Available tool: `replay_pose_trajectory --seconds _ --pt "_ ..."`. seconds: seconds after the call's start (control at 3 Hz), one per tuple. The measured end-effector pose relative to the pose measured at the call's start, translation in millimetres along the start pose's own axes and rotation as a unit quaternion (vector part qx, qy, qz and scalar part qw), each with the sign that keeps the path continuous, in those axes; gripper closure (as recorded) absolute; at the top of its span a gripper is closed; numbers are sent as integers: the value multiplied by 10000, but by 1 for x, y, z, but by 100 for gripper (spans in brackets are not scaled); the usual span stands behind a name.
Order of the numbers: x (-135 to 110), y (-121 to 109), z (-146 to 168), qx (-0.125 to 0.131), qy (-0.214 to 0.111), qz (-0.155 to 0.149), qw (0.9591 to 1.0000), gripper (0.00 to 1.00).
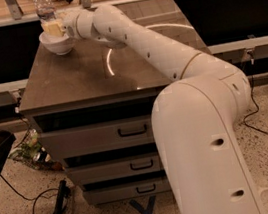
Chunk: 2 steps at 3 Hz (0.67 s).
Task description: Place water bottle into white bowl
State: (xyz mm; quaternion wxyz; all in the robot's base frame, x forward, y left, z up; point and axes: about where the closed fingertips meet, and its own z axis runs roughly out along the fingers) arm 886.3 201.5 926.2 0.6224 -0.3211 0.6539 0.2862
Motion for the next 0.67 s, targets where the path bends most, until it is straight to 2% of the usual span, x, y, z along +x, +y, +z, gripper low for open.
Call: replay_pose_trajectory --seconds 0.67 --pt "2 5 4 -36 7 9 10000 5"
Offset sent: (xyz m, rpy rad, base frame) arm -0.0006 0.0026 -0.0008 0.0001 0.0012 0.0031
